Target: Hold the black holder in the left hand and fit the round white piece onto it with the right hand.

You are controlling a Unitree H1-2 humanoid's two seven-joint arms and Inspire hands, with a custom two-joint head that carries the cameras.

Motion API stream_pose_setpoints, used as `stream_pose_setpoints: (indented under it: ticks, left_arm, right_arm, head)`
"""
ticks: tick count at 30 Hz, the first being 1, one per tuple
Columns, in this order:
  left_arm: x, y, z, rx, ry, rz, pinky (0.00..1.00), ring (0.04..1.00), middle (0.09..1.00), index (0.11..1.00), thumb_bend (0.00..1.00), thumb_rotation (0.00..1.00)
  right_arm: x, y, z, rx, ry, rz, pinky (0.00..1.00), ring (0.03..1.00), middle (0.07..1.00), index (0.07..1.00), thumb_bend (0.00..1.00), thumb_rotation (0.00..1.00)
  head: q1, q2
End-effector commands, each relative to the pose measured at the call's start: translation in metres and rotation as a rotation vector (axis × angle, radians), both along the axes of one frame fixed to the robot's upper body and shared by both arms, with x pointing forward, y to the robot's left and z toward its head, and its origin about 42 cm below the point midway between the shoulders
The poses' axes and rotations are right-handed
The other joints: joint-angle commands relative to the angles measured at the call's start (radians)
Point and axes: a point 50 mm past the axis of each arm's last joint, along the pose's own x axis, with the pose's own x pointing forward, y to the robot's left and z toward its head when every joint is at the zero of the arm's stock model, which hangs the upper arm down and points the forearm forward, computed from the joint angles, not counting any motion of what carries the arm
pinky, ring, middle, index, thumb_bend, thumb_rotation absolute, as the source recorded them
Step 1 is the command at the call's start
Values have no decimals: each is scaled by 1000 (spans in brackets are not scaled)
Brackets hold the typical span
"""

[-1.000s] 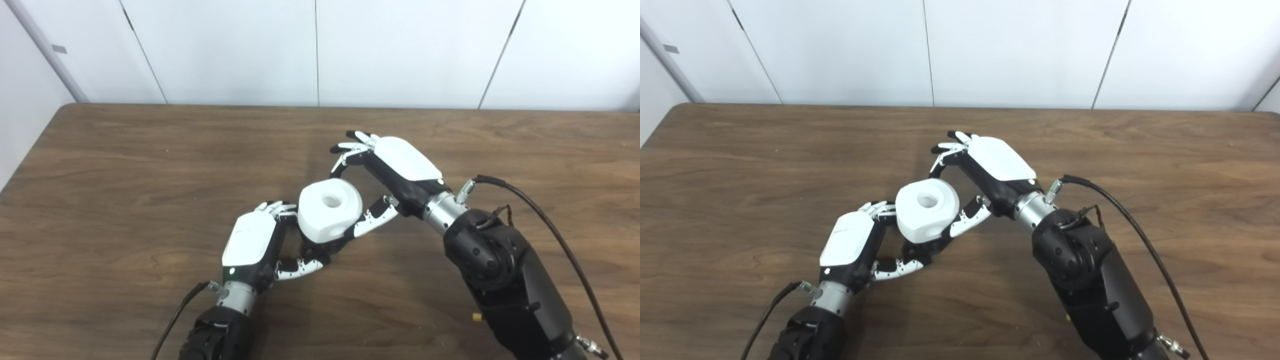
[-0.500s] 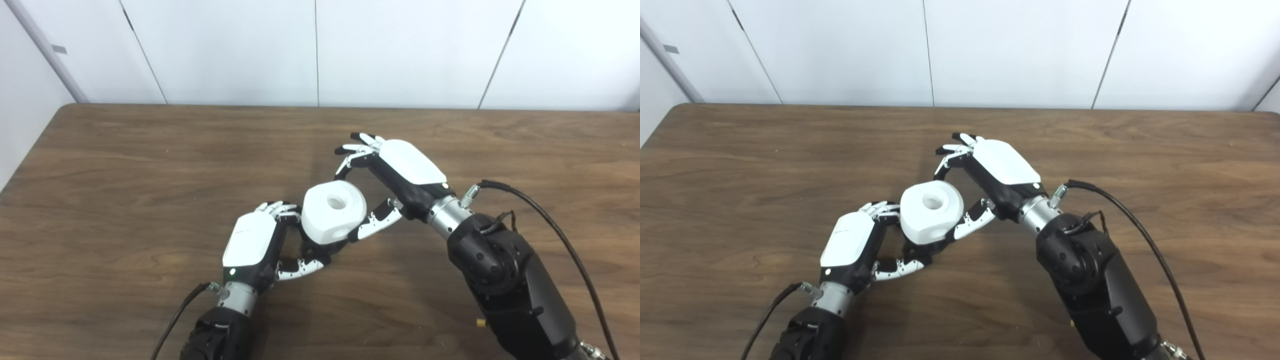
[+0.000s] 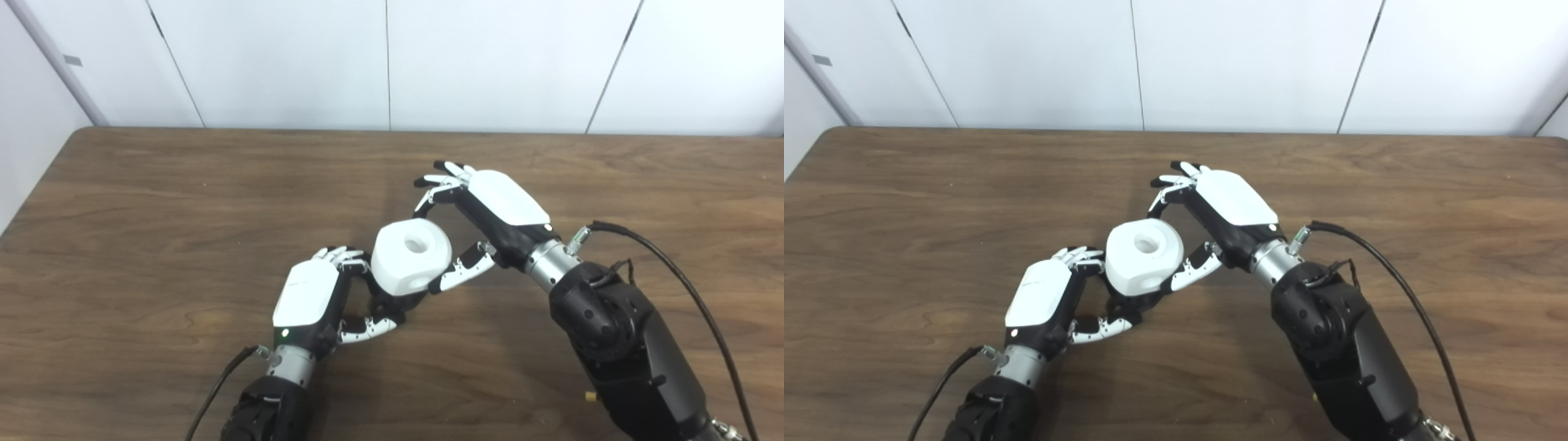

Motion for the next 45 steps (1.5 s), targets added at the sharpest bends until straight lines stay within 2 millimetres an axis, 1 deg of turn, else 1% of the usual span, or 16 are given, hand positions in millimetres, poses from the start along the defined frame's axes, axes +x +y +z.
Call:
stream_pose_setpoints:
  ticks: [1, 15, 25, 45]
  left_arm:
    - [-5, -7, -10, 24, 63, -42, 911, 850, 784, 486, 521, 48]
    - [-5, -9, -10, 28, 67, -42, 911, 852, 784, 487, 521, 48]
    - [-4, -13, -10, 30, 68, -41, 910, 851, 783, 487, 521, 48]
    - [-3, -16, -12, 37, 67, -40, 902, 852, 784, 487, 521, 48]
  right_arm:
    - [1, 4, 5, 0, -40, 22, 1000, 980, 865, 485, 521, 138]
    - [2, 11, 5, 6, -39, 32, 1000, 979, 863, 485, 521, 138]
    - [2, 10, 5, -16, -37, 53, 1000, 979, 862, 484, 521, 139]
    - [2, 3, 3, -47, -34, 64, 1000, 981, 854, 484, 523, 135]
  head:
    - [1, 1]
    - [7, 3]
    - [22, 8]
    - [20, 6]
